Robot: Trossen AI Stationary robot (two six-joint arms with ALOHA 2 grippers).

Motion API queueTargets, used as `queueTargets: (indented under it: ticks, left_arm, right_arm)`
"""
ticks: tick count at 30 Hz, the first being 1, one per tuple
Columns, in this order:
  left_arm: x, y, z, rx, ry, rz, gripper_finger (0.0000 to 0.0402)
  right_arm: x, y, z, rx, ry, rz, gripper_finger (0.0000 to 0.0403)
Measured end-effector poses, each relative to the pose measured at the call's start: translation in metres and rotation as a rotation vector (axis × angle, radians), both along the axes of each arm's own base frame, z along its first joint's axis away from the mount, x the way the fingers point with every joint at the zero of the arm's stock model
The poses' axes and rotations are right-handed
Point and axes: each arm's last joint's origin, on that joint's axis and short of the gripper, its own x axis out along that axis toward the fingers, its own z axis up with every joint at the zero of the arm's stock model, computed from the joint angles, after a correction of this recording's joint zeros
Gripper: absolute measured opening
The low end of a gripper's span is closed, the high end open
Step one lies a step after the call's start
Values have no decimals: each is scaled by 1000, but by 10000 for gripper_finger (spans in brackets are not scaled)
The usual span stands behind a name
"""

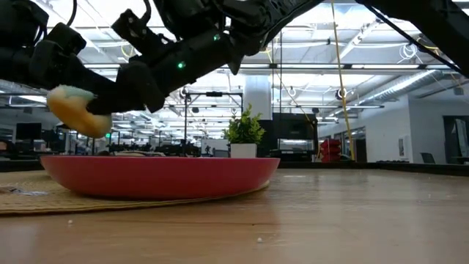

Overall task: Pick & Place donuts
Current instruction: Put the large blue donut into the black plate

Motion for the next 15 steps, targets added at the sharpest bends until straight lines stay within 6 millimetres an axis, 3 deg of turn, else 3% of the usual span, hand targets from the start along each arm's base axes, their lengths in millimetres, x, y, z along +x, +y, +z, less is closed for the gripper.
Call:
queueTargets:
  ticks: [7, 15]
  left_arm:
    - [0, 0, 0, 0, 0, 0, 214]
    - [0, 0, 0, 0, 0, 0, 214]
  right_arm:
    - [2, -4, -20, -5, 42, -11, 13]
    - [-4, -1, -29, -37, 156, -56, 13]
